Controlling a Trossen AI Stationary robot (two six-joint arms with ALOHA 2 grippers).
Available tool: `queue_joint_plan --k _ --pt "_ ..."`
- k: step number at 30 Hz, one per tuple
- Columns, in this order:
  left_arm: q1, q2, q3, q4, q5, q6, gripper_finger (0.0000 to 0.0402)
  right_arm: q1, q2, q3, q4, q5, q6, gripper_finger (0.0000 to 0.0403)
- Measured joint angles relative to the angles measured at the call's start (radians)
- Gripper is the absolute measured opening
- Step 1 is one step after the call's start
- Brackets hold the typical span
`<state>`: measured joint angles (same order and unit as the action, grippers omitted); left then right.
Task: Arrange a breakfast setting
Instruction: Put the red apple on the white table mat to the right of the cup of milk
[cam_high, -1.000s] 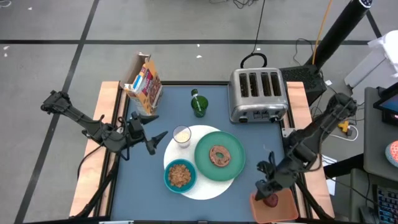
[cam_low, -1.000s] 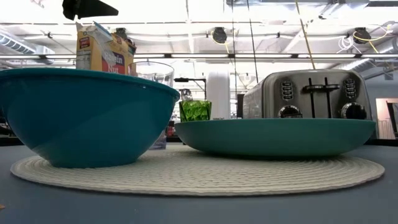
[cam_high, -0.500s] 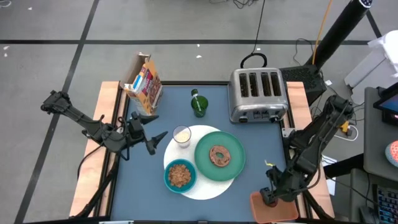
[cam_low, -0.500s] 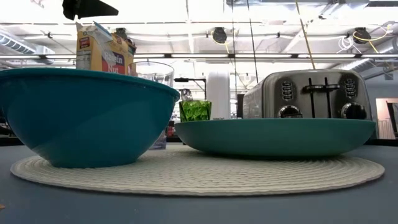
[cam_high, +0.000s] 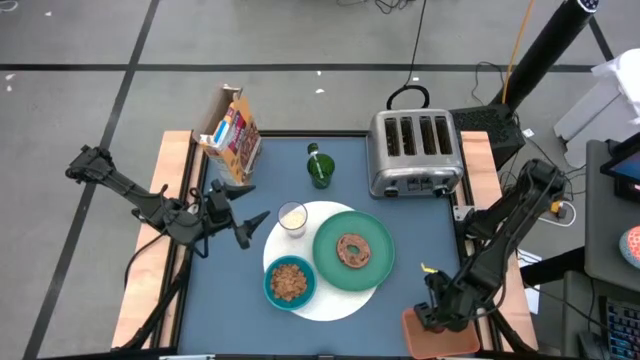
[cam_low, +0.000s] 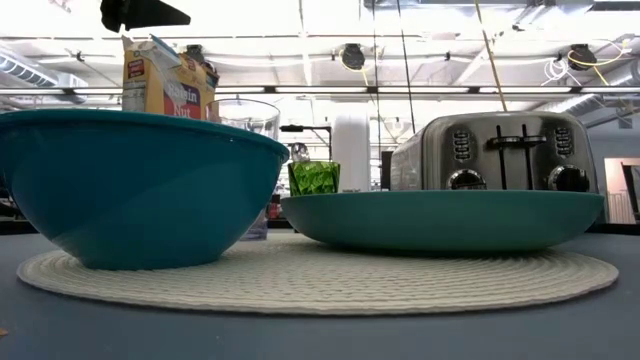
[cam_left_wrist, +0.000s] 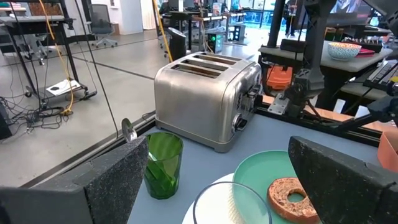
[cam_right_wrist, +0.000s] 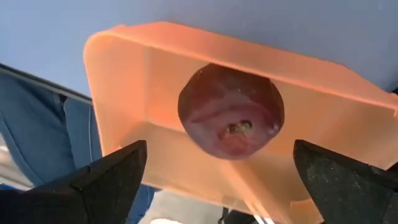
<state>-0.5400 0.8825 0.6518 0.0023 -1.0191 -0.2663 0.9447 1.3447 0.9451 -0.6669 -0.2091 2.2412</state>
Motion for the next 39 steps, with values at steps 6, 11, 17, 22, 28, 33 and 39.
queue_joint_plan --k 6,11,17,22,28,33,39 --pt "0.000 0.000 0.000 0.000 0.000 0.000 0.0393 0.000 0.034 0.000 0.002 0.001 -0.016 0.0396" --pt "0.000 0.000 0.000 -0.001 0.000 0.000 0.0392 0.000 0.048 -0.004 0.005 0.002 -0.032 0.0396" --pt "0.000 0.000 0.000 -0.001 0.000 0.000 0.0392 0.000 0.048 -0.044 0.018 0.001 -0.032 0.0396" --pt "0.000 0.000 0.000 -0.001 0.000 -0.002 0.0392 0.000 0.048 -0.102 0.128 0.000 -0.036 0.0396" --pt "0.000 0.000 0.000 -0.001 0.000 -0.004 0.0392 0.000 0.048 -0.189 0.322 -0.001 -0.015 0.0396" --pt "0.000 0.000 0.000 -0.001 0.000 -0.004 0.0393 0.000 0.047 -0.237 0.385 -0.002 0.017 0.0396" --pt "0.000 0.000 0.000 -0.001 0.000 -0.004 0.0393 0.000 0.047 -0.242 0.403 -0.002 0.025 0.0396"
